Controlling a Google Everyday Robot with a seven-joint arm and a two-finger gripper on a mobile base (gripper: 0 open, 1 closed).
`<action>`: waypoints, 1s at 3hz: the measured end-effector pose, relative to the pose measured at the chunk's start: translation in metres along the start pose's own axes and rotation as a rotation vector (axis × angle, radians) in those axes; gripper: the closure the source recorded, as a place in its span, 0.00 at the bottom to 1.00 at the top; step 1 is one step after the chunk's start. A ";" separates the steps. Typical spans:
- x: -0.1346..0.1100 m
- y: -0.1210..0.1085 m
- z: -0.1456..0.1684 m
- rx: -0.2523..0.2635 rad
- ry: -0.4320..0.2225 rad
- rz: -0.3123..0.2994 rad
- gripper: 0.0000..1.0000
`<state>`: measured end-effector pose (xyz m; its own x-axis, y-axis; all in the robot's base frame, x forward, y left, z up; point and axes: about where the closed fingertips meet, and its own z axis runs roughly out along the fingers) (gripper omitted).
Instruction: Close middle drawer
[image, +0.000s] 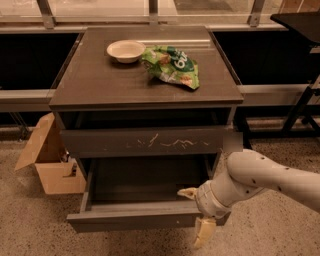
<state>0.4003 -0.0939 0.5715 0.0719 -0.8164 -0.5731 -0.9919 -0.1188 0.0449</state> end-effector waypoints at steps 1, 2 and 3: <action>0.028 -0.007 0.036 -0.014 -0.025 0.024 0.45; 0.046 -0.011 0.061 -0.035 -0.038 0.047 0.76; 0.046 -0.011 0.061 -0.035 -0.038 0.047 0.98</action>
Offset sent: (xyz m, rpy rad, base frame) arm 0.0157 -0.0050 -0.1071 0.0335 0.0801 -0.0337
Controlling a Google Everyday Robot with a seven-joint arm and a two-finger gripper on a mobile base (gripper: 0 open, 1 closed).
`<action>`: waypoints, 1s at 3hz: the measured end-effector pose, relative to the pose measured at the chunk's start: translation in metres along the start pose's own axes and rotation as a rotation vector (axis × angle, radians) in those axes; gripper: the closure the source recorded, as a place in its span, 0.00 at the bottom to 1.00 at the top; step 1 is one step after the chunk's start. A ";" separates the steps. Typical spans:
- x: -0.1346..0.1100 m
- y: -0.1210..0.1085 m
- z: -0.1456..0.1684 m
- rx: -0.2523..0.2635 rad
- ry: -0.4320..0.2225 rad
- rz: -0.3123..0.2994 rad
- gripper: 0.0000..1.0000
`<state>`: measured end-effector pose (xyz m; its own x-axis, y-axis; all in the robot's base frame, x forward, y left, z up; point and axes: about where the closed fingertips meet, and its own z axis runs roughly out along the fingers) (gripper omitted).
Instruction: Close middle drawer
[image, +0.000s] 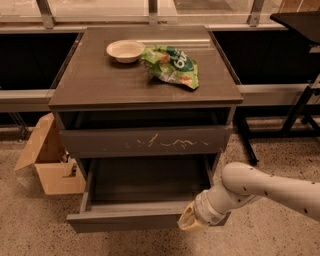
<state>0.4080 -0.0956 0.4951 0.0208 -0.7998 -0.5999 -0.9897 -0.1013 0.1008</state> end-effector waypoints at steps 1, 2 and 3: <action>0.005 0.000 0.007 -0.005 0.007 0.009 1.00; 0.023 0.002 0.033 -0.023 0.033 0.039 1.00; 0.036 0.001 0.052 -0.019 0.052 0.052 1.00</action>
Offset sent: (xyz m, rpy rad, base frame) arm -0.0091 -0.0012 -0.0741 -0.0755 0.0675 -0.0315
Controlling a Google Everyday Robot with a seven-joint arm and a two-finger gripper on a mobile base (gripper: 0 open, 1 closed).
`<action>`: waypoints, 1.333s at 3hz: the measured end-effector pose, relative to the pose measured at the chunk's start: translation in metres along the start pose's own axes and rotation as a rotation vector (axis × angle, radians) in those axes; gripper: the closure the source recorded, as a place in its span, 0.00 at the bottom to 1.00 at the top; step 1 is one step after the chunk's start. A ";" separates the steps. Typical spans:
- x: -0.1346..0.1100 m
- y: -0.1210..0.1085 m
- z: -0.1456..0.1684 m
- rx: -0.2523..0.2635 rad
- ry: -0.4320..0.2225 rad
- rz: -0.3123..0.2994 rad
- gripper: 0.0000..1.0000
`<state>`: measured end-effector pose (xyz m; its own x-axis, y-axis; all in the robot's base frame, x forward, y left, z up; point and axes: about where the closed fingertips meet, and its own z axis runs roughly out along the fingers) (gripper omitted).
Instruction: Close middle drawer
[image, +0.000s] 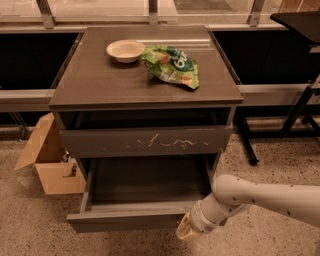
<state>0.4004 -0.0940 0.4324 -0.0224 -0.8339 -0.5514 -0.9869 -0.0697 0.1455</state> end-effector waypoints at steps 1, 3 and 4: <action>0.006 -0.006 0.011 0.009 0.029 0.006 1.00; 0.023 -0.025 0.019 0.023 0.053 0.031 0.58; 0.031 -0.034 0.013 0.046 0.074 0.039 0.35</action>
Offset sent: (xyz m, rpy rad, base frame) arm 0.0233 -0.0054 -0.0325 -0.0629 -0.0100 -0.0332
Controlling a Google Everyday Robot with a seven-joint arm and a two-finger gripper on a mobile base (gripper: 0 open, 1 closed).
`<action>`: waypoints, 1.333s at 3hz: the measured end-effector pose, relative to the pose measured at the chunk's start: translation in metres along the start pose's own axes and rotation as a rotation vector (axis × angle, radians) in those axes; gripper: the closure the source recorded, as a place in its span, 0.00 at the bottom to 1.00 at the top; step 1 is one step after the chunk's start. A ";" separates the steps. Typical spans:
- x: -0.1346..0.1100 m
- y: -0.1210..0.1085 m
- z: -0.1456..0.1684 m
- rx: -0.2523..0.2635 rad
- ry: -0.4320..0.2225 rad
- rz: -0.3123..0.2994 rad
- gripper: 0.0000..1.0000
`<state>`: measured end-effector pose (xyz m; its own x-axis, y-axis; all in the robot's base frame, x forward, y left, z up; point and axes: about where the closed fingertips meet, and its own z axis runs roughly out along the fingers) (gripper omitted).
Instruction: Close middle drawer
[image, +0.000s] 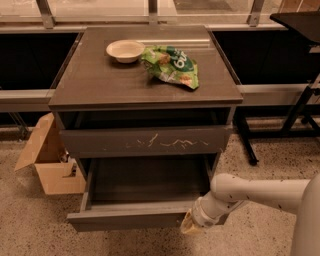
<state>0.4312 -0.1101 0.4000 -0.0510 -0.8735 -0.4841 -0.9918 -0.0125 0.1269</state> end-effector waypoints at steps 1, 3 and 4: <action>0.007 -0.010 -0.004 0.016 0.004 0.007 0.11; 0.022 -0.031 -0.006 0.031 -0.015 0.010 0.00; 0.030 -0.047 -0.010 0.048 -0.037 0.006 0.00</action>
Offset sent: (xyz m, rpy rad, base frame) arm 0.0338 -0.0231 -0.0063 -0.0024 -0.0281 -0.0255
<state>0.4771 -0.1401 0.3881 -0.0608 -0.8550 -0.5150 -0.9959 0.0171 0.0892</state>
